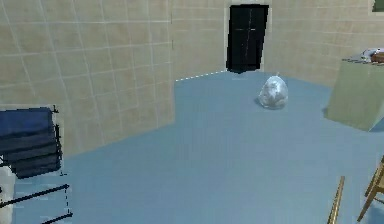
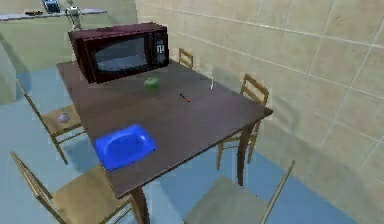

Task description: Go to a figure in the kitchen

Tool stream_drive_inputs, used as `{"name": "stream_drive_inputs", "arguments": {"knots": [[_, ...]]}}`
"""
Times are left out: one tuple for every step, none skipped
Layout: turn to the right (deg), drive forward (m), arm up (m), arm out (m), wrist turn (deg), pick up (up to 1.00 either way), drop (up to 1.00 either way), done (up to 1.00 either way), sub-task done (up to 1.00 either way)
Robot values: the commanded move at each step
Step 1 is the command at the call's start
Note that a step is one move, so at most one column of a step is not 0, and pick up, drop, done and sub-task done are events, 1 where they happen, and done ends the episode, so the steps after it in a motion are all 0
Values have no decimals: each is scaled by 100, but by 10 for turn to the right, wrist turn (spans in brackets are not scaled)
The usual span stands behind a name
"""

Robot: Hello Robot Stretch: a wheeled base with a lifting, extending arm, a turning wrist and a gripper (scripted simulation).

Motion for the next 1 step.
{"name": "stream_drive_inputs", "arguments": {"knots": [[0,85,0,0,0,0,0,0,0]]}}
